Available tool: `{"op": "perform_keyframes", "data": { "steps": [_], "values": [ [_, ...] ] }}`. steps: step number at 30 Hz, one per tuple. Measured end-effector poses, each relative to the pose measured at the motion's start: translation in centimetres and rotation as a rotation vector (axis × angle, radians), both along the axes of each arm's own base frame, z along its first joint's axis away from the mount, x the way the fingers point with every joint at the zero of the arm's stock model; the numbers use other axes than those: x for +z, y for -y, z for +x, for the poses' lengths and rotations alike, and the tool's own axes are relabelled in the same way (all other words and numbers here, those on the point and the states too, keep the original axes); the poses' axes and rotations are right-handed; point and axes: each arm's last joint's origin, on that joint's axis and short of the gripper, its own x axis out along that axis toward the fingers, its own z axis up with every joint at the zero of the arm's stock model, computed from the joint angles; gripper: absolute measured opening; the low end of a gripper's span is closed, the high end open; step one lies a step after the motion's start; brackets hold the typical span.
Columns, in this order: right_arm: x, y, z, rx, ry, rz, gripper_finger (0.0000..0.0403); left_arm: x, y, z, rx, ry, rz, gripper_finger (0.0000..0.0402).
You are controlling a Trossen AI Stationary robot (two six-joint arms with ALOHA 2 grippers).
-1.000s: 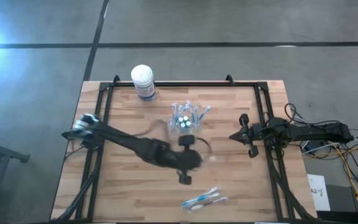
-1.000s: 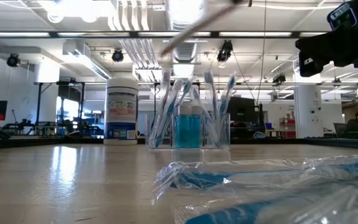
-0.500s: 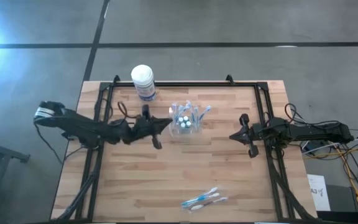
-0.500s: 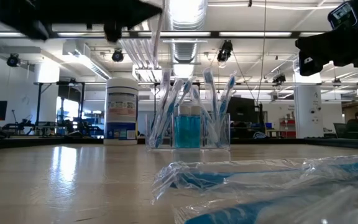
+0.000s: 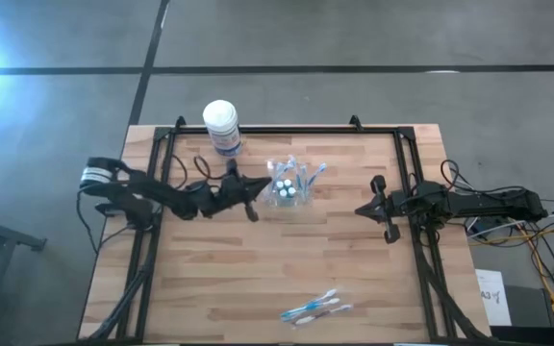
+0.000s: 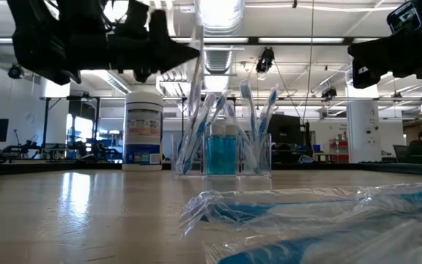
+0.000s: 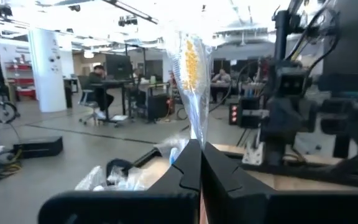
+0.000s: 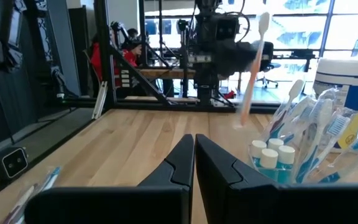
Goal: Pick & Place toothbrushing station
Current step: Put the orange toothbrush into the transparent organizer
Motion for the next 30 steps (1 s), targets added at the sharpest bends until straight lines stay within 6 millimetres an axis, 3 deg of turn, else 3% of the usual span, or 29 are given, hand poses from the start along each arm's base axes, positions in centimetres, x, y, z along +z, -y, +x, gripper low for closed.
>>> {"op": "perform_keyframes", "data": {
  "steps": [8,15,30],
  "values": [
    [0.0,0.0,0.0,0.001,-0.002,0.001,0.0013,-1.9,-1.6,1.3,0.148,-0.058,0.035,0.0000],
    [0.0,0.0,0.0,0.001,-0.002,-0.003,0.0013,-3.3,-1.9,1.6,0.174,-0.133,0.085,0.0000],
    [-0.1,0.0,0.1,0.001,-0.013,-0.005,0.0013,-6.1,-2.0,0.5,0.213,-0.211,0.003,0.0000]
  ]
}}
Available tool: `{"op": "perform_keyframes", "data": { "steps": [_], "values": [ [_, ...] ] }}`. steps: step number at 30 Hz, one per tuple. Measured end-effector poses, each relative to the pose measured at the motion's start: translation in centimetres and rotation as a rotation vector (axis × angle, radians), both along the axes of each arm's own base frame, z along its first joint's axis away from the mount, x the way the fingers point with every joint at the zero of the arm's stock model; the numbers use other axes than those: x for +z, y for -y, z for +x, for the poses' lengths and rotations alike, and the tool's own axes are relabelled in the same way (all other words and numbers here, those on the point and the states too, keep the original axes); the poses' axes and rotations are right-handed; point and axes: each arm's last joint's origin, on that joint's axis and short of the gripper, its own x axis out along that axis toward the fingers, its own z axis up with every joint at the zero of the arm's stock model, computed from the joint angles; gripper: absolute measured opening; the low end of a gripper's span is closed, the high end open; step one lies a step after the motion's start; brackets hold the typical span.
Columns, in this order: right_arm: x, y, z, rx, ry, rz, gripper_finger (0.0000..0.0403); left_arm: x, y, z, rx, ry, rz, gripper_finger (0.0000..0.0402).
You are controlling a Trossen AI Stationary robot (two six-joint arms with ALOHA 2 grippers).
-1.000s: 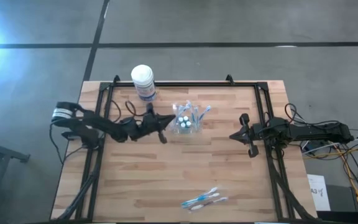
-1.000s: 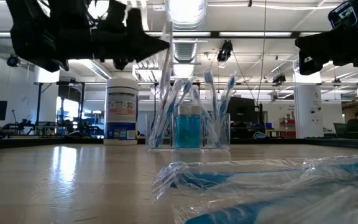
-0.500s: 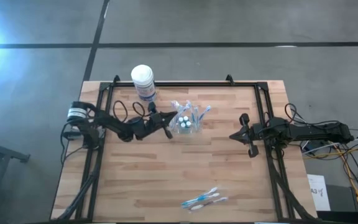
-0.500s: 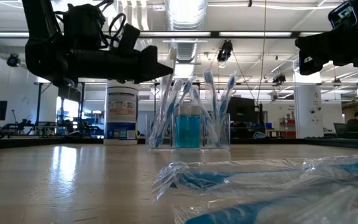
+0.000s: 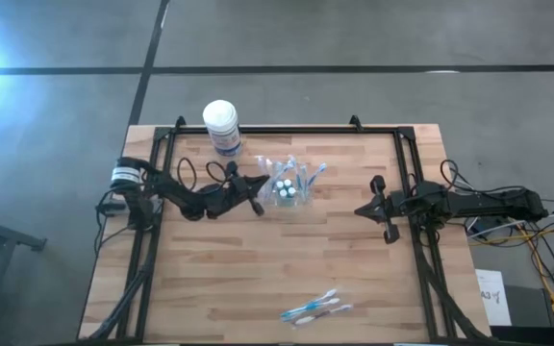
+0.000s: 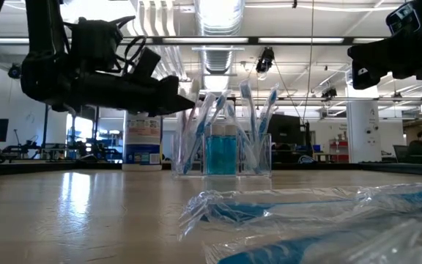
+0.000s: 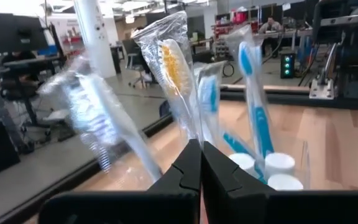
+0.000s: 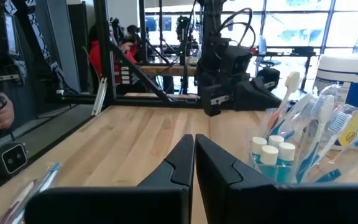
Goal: Pick & Place toothbrushing station
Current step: Put the orange toothbrush into the transparent organizer, then put the blue toothbrush into the transparent organizer
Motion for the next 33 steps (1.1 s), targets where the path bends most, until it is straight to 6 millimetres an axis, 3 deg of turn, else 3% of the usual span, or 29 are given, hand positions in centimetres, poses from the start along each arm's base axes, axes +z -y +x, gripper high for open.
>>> {"op": "perform_keyframes", "data": {
  "steps": [22,33],
  "values": [
    [0.0,0.0,0.0,0.000,-0.002,0.011,0.0013,-1.6,0.7,-1.3,-0.085,-0.069,-0.067,0.0001],
    [0.0,0.0,0.0,0.000,-0.002,0.015,0.0013,-0.5,0.8,-1.7,-0.094,-0.028,-0.145,0.0049]
  ]
}}
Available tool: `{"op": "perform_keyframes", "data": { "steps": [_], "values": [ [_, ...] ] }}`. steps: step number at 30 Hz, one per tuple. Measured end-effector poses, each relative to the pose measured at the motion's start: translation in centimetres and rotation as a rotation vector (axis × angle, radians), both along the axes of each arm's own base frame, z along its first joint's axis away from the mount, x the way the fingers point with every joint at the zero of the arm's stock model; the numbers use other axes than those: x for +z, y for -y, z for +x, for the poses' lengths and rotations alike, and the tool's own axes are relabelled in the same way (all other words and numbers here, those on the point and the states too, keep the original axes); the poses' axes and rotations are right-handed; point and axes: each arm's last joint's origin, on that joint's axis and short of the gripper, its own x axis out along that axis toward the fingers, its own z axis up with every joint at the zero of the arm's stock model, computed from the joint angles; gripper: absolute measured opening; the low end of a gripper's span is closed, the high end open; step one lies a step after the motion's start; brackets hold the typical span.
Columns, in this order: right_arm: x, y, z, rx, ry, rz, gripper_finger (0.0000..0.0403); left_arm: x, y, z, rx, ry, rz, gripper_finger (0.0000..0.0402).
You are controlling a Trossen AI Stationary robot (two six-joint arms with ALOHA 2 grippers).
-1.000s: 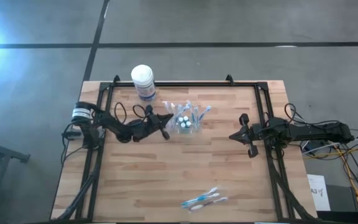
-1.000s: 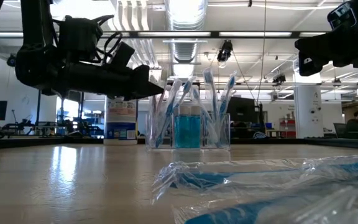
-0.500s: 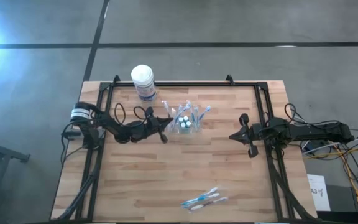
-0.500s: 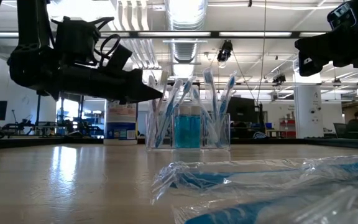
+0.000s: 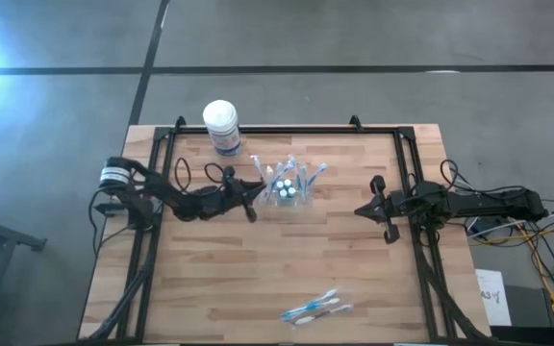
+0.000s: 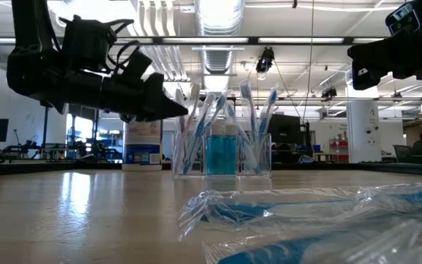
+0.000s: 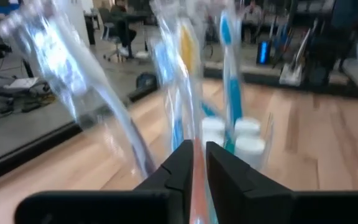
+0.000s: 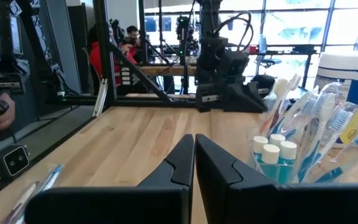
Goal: Pick & Place toothbrushing station
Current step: Put the blue toothbrush into the transparent organizer
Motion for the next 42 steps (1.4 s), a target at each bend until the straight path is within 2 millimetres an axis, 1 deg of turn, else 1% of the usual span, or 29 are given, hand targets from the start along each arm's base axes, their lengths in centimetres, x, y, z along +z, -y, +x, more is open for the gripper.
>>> {"op": "perform_keyframes", "data": {
  "steps": [2,7,13,17,22,25,28,30,32,34,36,39,42],
  "values": [
    [0.0,0.0,0.0,0.000,-0.001,0.001,0.0013,0.1,0.0,-0.1,-0.003,-0.021,0.002,0.0058],
    [0.0,0.0,0.0,0.000,-0.001,0.003,0.0013,1.4,0.4,-0.4,-0.016,-0.020,0.032,0.0085],
    [0.0,0.0,0.0,0.000,-0.001,0.003,0.0013,4.5,1.5,-1.4,-0.060,0.030,0.102,0.0109],
    [0.0,0.0,0.0,0.001,-0.002,0.003,0.0013,7.1,2.7,-2.1,-0.136,0.053,0.102,0.0105],
    [0.0,0.0,0.0,0.001,-0.002,0.003,0.0013,10.4,5.3,-1.6,-0.281,-0.057,0.090,0.0077],
    [0.0,0.0,0.0,0.001,-0.002,0.003,0.0013,12.4,7.5,-0.5,-0.363,-0.143,0.055,0.0049],
    [0.0,0.0,0.0,0.001,-0.002,0.003,0.0013,13.8,9.9,1.0,-0.429,-0.217,0.034,0.0014],
    [0.0,0.0,0.0,0.001,-0.002,0.009,0.0013,14.2,11.7,2.2,-0.471,-0.251,0.035,0.0006],
    [0.0,0.0,0.0,0.001,-0.004,0.020,0.0013,14.7,13.3,3.4,-0.506,-0.253,0.034,0.0010],
    [0.0,0.0,0.0,0.001,-0.003,0.022,0.0013,14.8,14.6,4.7,-0.525,-0.259,0.007,0.0013],
    [0.0,0.0,0.0,0.001,-0.002,0.026,0.0013,14.8,15.5,6.2,-0.520,-0.263,-0.058,0.0011],
    [0.0,0.0,0.0,0.002,-0.005,0.027,0.0013,14.0,16.5,8.6,-0.491,-0.289,-0.171,0.0006],
    [0.0,0.0,0.0,0.002,-0.008,0.030,0.0013,12.7,17.7,11.1,-0.490,-0.381,-0.235,0.0010]
  ]
}}
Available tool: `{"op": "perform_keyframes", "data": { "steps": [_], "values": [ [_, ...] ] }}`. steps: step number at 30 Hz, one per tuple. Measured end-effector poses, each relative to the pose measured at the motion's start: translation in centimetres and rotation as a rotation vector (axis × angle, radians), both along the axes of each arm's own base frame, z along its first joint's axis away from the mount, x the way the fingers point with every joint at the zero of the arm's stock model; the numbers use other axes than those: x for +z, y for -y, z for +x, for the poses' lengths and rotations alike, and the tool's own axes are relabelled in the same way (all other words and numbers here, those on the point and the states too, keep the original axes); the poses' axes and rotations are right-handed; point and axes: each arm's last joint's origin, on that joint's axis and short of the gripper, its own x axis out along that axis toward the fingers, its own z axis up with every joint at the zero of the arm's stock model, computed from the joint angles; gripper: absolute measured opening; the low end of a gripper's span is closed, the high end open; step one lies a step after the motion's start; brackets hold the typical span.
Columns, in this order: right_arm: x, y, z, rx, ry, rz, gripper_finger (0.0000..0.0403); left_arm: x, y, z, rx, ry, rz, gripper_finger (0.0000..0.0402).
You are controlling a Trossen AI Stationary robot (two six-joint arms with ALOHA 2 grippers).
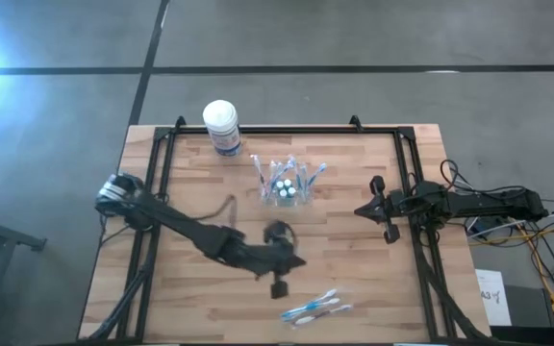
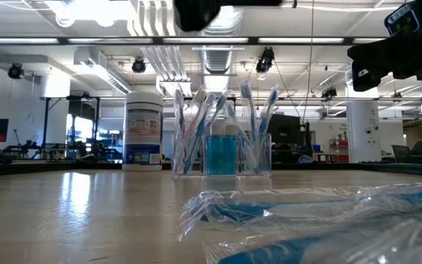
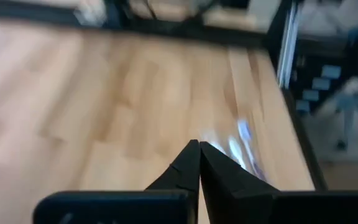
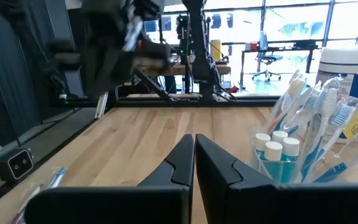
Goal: Pick & Place toothbrushing station
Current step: Put the blue toothbrush into the transparent organizer
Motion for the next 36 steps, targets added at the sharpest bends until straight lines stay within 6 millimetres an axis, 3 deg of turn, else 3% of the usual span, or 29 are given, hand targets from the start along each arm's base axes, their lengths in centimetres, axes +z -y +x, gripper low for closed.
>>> {"op": "perform_keyframes", "data": {
  "steps": [9,15,26,32,36],
  "values": [
    [-0.1,0.0,0.1,0.000,-0.009,0.001,0.0013,-3.8,3.7,6.5,-0.194,-0.309,-0.094,0.0119],
    [-0.6,0.0,0.1,0.001,-0.066,0.038,0.0013,-4.5,5.1,9.1,-0.268,-0.296,-0.137,0.0184],
    [-0.6,0.0,0.2,0.004,-0.067,0.031,0.0013,-8.3,5.9,10.8,-0.270,-0.354,-0.108,0.0193],
    [-0.8,0.0,0.2,0.009,-0.095,0.047,0.0013,-10.2,5.7,10.5,-0.250,-0.447,-0.050,0.0193],
    [-0.8,0.0,0.3,0.009,-0.093,0.050,0.0013,-10.9,4.9,9.6,-0.118,-0.555,0.043,0.0192]
  ]
}}
